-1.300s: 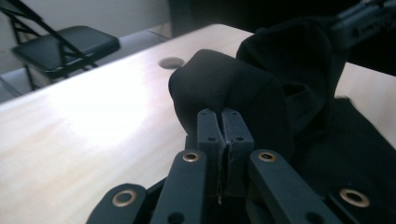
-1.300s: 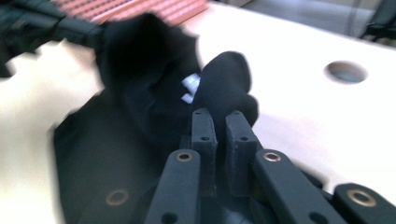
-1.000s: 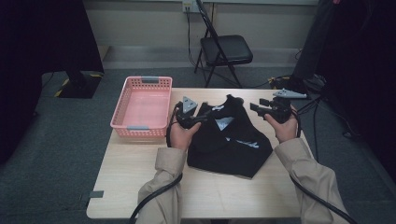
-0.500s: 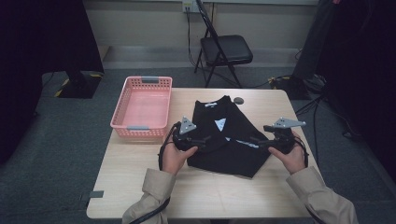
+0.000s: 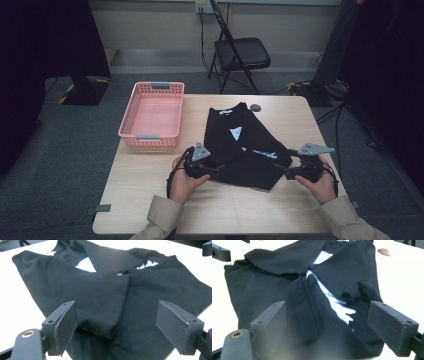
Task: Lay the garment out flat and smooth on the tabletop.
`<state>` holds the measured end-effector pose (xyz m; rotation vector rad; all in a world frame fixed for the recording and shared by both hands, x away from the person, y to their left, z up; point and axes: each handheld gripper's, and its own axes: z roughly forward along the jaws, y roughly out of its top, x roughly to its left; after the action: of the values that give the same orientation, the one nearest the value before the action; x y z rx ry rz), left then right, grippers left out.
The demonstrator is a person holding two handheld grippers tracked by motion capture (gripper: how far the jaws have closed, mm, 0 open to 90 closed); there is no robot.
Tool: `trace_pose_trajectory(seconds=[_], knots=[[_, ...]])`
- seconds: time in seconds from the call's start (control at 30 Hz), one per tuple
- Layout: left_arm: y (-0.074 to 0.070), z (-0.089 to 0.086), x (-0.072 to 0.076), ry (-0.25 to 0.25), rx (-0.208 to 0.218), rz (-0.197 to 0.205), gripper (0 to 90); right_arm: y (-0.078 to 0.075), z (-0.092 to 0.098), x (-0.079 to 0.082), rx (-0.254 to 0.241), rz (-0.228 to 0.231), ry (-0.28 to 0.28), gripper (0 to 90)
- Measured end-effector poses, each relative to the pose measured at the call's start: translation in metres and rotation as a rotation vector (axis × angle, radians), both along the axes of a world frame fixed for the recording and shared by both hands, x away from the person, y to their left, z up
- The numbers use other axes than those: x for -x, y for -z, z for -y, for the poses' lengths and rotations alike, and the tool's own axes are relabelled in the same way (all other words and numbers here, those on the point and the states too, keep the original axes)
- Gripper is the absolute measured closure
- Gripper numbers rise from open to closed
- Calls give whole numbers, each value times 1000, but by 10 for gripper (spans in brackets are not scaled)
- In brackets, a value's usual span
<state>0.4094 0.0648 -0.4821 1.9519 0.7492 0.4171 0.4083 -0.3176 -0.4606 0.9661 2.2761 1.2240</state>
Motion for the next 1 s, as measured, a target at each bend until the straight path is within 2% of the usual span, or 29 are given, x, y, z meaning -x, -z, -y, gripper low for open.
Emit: trace_pose_trajectory(seconds=[0.2, 0.37, 0.63, 0.73, 0.87, 1.0], knots=[[10, -4, 11, 20, -14, -13, 177, 15, 4, 9, 32, -32, -13, 136], [18, -12, 19, 29, -47, -25, 176, 26, 4, 15, 53, -64, -27, 131], [28, -20, 27, 32, -65, -47, 174, 40, 4, 20, 98, -114, -33, 129], [30, -20, 28, 35, -76, -51, 172, 41, 5, 21, 114, -114, -34, 126], [31, -21, 30, 39, -112, -54, 166, 41, 7, 21, 119, -119, -44, 112], [32, -22, 31, 37, -111, -58, 157, 41, 6, 22, 124, -121, -49, 102]])
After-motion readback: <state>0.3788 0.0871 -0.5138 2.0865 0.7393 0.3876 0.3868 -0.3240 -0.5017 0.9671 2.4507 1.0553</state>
